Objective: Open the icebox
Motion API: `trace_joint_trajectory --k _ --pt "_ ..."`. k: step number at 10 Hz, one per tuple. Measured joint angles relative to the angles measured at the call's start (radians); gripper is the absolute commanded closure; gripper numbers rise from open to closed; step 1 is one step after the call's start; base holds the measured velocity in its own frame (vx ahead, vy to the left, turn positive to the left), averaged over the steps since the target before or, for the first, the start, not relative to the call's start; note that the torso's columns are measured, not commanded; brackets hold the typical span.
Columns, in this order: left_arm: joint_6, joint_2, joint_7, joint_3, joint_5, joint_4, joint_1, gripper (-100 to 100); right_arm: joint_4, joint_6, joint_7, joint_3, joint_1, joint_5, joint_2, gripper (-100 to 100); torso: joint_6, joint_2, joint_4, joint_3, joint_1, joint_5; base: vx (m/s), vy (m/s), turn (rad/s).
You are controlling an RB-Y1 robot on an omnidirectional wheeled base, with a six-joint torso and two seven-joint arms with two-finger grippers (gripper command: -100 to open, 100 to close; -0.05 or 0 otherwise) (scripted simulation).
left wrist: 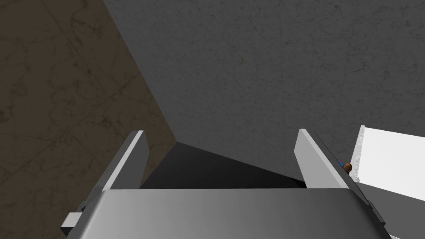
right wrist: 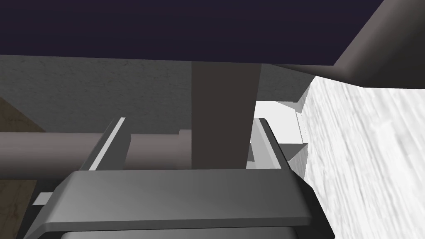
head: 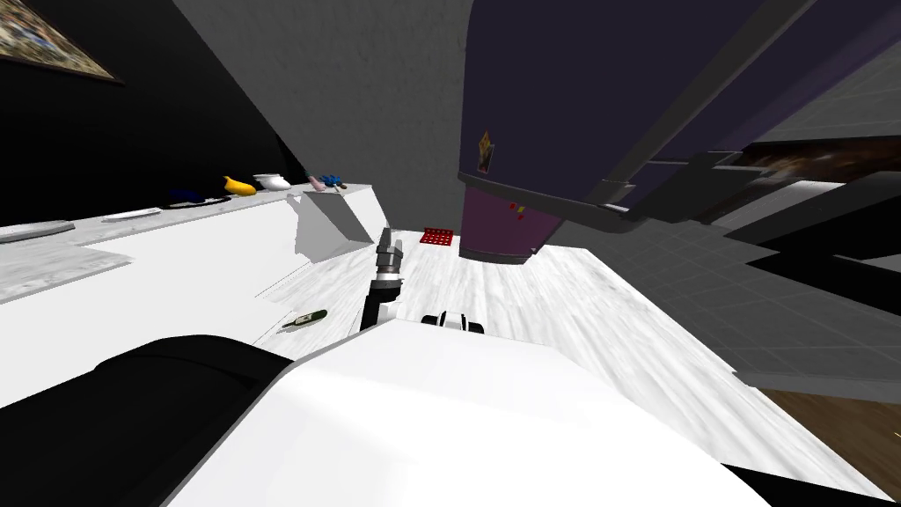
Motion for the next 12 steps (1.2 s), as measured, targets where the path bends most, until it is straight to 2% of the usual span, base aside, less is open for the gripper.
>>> trace_joint_trajectory --k 1,2,3,5,6,7,8,9,11,12 --pt "0.000 0.000 0.000 0.000 0.000 0.000 0.000 0 -0.010 0.004 -0.014 -0.017 0.011 0.006 -0.002 100 0.002 0.001 0.001 0.001 0.002 0.000 0.079 0.076 -0.336" --pt "0.000 0.000 0.000 0.000 0.000 0.000 0.001 0 -0.031 0.022 -0.002 -0.026 0.037 -0.026 -0.028 100 0.008 0.002 0.000 0.003 0.005 -0.001 0.097 0.140 -0.375" --pt "0.000 0.000 0.000 0.000 0.000 0.000 0.000 0 -0.059 0.041 0.001 -0.045 0.072 -0.052 -0.051 100 0.006 0.004 -0.001 0.004 0.004 -0.001 0.034 0.098 -0.144" --pt "0.000 0.000 0.000 0.000 0.000 0.000 0.000 0 -0.079 0.086 -0.006 -0.035 0.096 -0.058 -0.075 100 -0.001 0.001 0.000 0.001 -0.001 0.000 -0.017 0.007 0.024" --pt "0.000 0.000 0.000 0.000 0.000 0.000 0.000 0 -0.078 0.095 -0.009 -0.043 0.099 -0.061 -0.080 100 0.000 0.001 0.002 0.000 0.000 0.000 -0.009 -0.018 0.006" --pt "0.000 0.000 0.000 0.000 0.000 0.000 0.000 0 -0.075 0.105 -0.007 -0.036 0.096 -0.061 -0.085 100 0.001 0.001 0.002 0.000 0.002 0.001 0.044 0.091 -0.405" --pt "0.000 0.000 0.000 0.000 0.000 0.000 0.001 0 -0.106 0.122 -0.003 -0.065 0.134 -0.085 -0.110 100 0.007 0.004 0.002 0.004 0.006 -0.001 0.075 0.149 -0.368" --pt "0.000 0.000 0.000 0.000 0.000 0.000 0.000 0 -0.133 0.140 0.005 -0.079 0.163 -0.112 -0.126 -100 0.006 0.005 0.000 0.005 0.003 -0.003 0.039 0.057 -0.116" --pt "0.000 0.000 0.000 0.000 0.000 0.000 0.000 0 -0.118 0.103 -0.033 -0.098 0.168 -0.128 -0.163 -100 0.001 0.003 0.003 0.001 -0.007 -0.003 0.006 -0.044 -0.006" --pt "0.000 0.000 0.000 0.000 0.000 0.000 0.000 0 -0.112 0.103 -0.046 -0.096 0.165 -0.129 -0.178 -100 0.002 0.003 0.003 0.002 -0.005 -0.002 0.001 -0.042 -0.009"
